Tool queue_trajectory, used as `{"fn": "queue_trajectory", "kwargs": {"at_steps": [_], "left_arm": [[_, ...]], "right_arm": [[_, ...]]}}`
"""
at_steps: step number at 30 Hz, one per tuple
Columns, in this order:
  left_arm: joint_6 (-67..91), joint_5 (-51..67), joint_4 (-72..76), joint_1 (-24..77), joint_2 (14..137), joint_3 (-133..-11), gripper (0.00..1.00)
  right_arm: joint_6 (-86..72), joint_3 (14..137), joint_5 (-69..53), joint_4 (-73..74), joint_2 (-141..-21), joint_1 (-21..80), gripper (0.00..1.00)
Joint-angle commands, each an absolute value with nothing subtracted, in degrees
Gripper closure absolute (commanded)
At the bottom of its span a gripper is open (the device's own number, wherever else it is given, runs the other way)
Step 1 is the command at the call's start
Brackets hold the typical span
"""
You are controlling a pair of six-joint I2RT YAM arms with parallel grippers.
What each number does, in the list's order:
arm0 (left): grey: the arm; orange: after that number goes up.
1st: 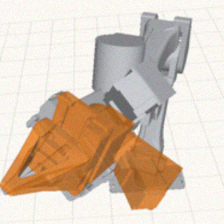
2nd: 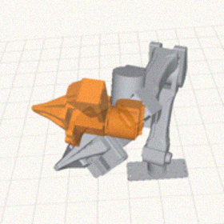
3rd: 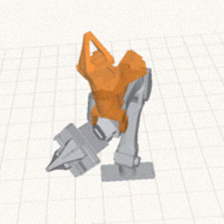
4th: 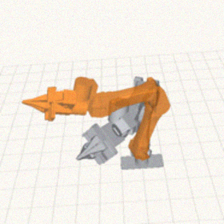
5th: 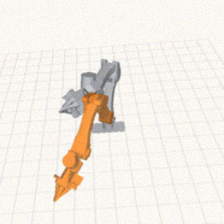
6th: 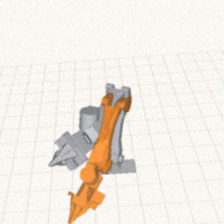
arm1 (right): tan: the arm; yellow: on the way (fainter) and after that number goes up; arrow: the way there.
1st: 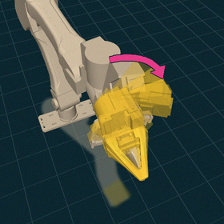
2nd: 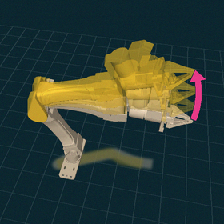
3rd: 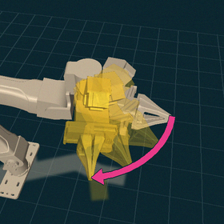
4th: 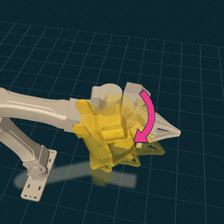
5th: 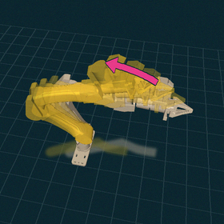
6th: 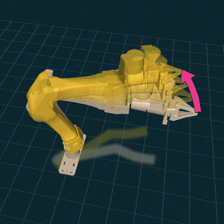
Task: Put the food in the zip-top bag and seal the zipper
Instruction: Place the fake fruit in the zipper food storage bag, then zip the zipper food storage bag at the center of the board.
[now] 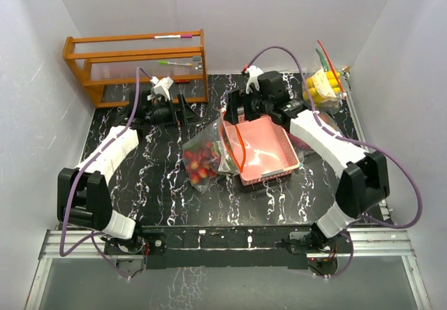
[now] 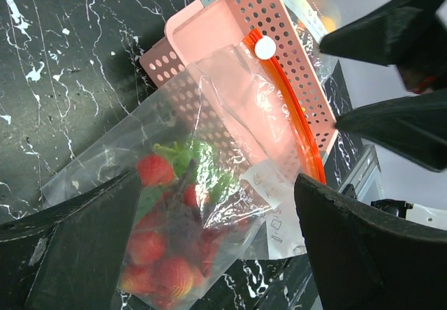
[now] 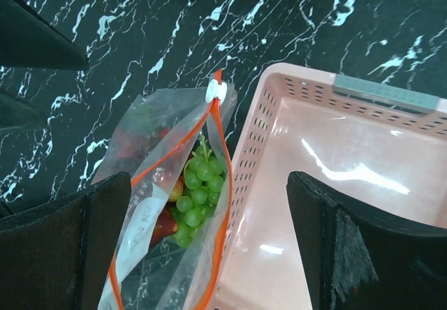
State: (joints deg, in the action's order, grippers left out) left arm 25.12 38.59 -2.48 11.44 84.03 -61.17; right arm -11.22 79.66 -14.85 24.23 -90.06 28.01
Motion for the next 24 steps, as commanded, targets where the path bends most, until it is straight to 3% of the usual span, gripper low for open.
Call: {"fn": "queue_trajectory", "kwargs": {"at_steps": [1,10,24], "left_arm": [[24.03,40.51,-1.46,11.07,83.23,-62.5,0.11],[23.03,40.17,-2.46,11.07,83.31,-62.92,0.12],[23.95,40.7,-2.0,11.08,83.85,-62.34,0.12]], "right_arm": [[-13.19,82.82,-18.51,20.15,-94.05,27.91,0.02],[-14.84,83.46,-18.05,17.33,-98.9,28.03,0.02],[-14.49,85.49,-16.54,19.53,-95.78,28.04,0.02]]}}
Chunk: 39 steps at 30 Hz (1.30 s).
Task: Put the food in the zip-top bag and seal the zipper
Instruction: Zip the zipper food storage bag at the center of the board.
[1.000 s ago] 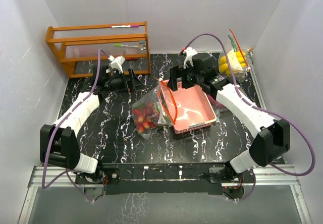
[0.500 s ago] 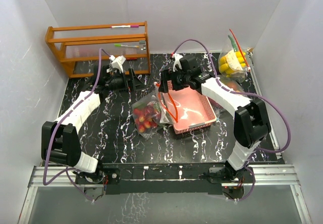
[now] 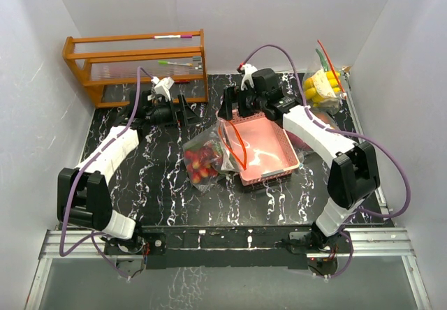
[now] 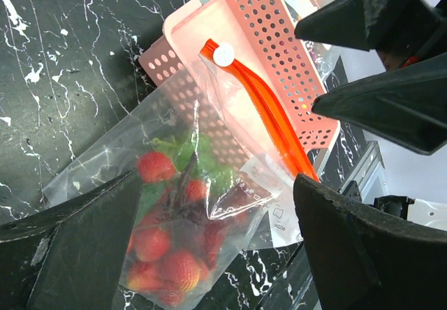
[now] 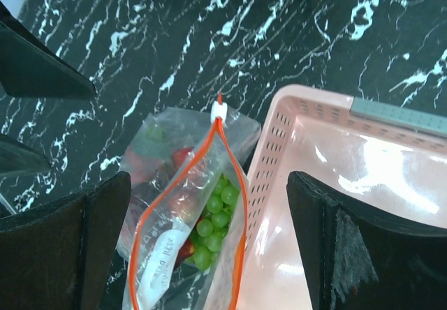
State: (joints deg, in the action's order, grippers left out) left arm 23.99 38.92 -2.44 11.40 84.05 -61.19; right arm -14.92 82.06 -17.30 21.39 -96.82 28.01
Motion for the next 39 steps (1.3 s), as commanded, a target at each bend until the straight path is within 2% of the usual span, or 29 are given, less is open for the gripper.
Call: {"fn": "queue_trajectory", "kwargs": {"at_steps": [1,16,26,29,33,34,39], "left_arm": [[24.11,40.8,-1.84,11.07,83.85,-62.36,0.12],[23.73,41.36,-2.29,11.06,83.72,-62.62,0.12],[24.1,41.65,-1.91,11.06,84.02,-62.58,0.13],[24.43,41.75,-1.71,11.01,83.98,-62.58,0.13],[24.47,41.84,-1.8,11.0,83.85,-62.84,0.14],[24.58,41.84,-1.81,11.04,83.85,-62.92,0.14],[24.82,42.15,-1.74,11.07,83.56,-62.9,0.15]], "right_arm": [[-14.69,85.45,-16.99,19.5,-96.7,28.04,0.02],[-14.31,88.66,-15.92,19.71,-106.41,30.39,0.02],[-13.07,85.69,-14.58,21.98,-100.65,30.56,0.02],[-12.33,85.49,-14.15,24.17,-100.93,30.59,0.09],[-11.95,83.43,-14.26,25.7,-100.5,30.58,0.31],[-11.9,82.88,-14.41,25.81,-100.43,30.59,0.34],[-12.45,81.48,-14.72,24.79,-100.43,30.87,0.33]]}}
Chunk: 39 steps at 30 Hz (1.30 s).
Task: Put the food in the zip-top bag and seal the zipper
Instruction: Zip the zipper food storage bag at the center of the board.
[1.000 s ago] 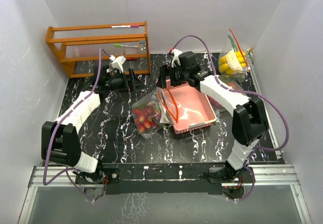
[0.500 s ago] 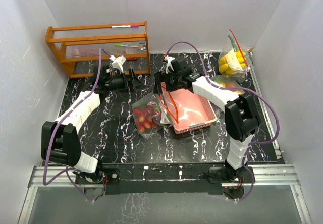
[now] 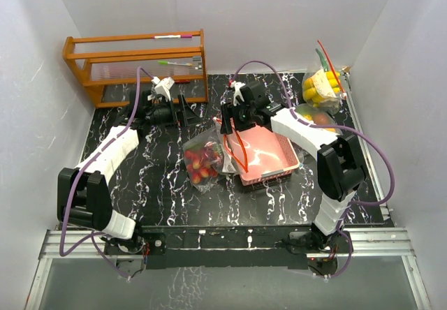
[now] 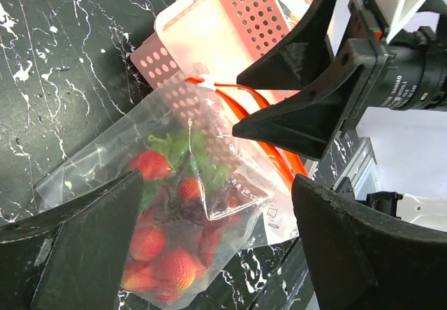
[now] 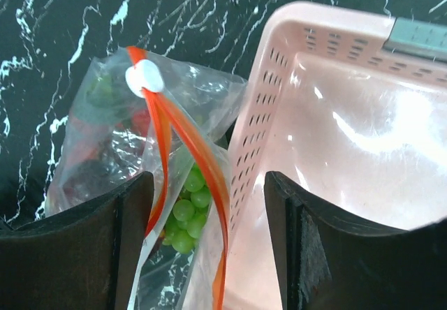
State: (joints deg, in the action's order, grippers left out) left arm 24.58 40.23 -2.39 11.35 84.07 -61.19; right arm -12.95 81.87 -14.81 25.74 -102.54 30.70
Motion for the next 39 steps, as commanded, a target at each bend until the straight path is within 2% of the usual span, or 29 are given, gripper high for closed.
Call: {"fn": "queue_trajectory", "kwargs": {"at_steps": [1,3,8,9,10,13,14,19,22,27,28,29,35,39], "left_arm": [[24.87,42.18,-1.61,11.05,83.46,-62.85,0.15],[24.91,42.26,-1.5,11.04,83.28,-62.76,0.15],[25.0,42.37,-1.37,11.05,83.24,-62.72,0.15],[25.05,42.41,-1.28,11.07,83.28,-62.67,0.15],[25.13,42.54,-1.19,11.01,83.27,-62.59,0.15],[25.22,42.63,-1.1,11.02,83.06,-62.52,0.17],[25.18,42.79,-1.28,11.07,82.98,-62.68,0.18],[24.46,47.57,0.2,11.07,82.3,-63.66,0.31],[21.9,52.17,2.4,10.99,80.4,-64.27,0.35],[13.07,52.46,2.89,10.98,76.42,-65.07,0.23],[11.15,52.63,3.13,11.03,75.81,-65.16,0.07],[9.19,53.25,3.77,11.02,75.15,-64.93,0.03],[1.81,60.24,13.69,11.07,71.61,-59.86,0.03],[11.51,67.3,30.47,11.07,72.93,-56.65,0.03]], "right_arm": [[-12.43,81.93,-14.53,25.09,-100.42,30.98,0.33],[-12.56,82.47,-13.72,25.48,-100.56,31.01,0.39],[-12.61,82.21,-15.11,24.76,-100.43,31.79,0.4],[-12.58,82.25,-14.97,24.5,-100.42,32.15,0.43],[-12.67,82.19,-15.06,24.39,-100.42,32.24,0.51],[-12.66,82.35,-15.77,24.55,-98.62,32.23,0.86],[-12.66,82.33,-15.97,24.55,-98.11,32.22,0.92],[-11.19,83.15,-16.08,23.55,-92.94,32.02,0.92],[-10.66,85.75,-21.28,23.68,-90.1,30.96,0.92],[-12.88,87.83,-33.63,23.07,-88.7,28.0,0.92],[-13.7,87.58,-36.0,22.4,-88.63,27.52,0.92],[-14.58,87.03,-38.19,21.39,-88.42,27.08,0.92],[-17.77,85.46,-47.67,17.15,-87.87,25.09,0.92],[-19.06,87.58,-52.86,16.87,-89.01,24.59,0.92]]}}
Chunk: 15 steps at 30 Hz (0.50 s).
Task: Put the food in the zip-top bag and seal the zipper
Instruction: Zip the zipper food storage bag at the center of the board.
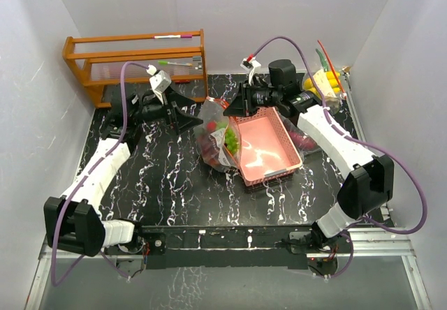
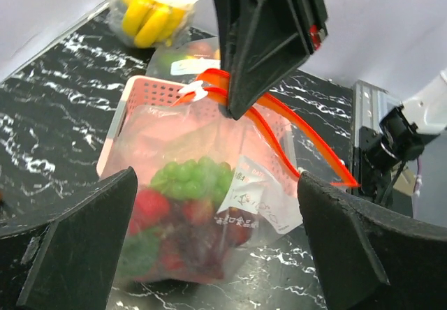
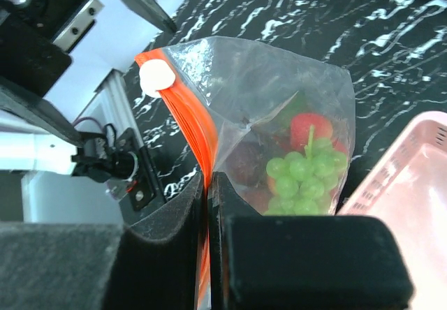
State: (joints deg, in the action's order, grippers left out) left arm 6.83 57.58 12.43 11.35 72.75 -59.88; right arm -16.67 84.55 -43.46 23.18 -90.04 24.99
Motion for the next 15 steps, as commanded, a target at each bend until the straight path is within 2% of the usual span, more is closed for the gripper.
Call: {"fn": "queue_trajectory", "kwargs": {"at_steps": [1,3,6,10,15], "left_arm": [[14.85,69.0,36.52,11.07,73.29,-55.67,0.03],[18.28,69.71,45.91,11.02,73.87,-54.37,0.04],[15.29,70.49,44.38,11.07,74.85,-55.67,0.03],[18.99,71.48,49.95,11.07,75.85,-55.53,0.03],[17.93,71.78,45.5,11.33,75.89,-57.74,0.24]], "right_arm": [[-19.25,88.15,-54.24,16.84,-89.28,24.51,0.92],[-19.4,89.56,-56.75,17.19,-89.7,24.33,0.92],[-19.87,90.99,-59.81,17.62,-90.12,23.91,0.92],[-19.6,92.2,-61.23,18.59,-90.05,23.71,0.92],[-19.5,92.14,-61.59,19.15,-90.04,23.71,0.92]]}}
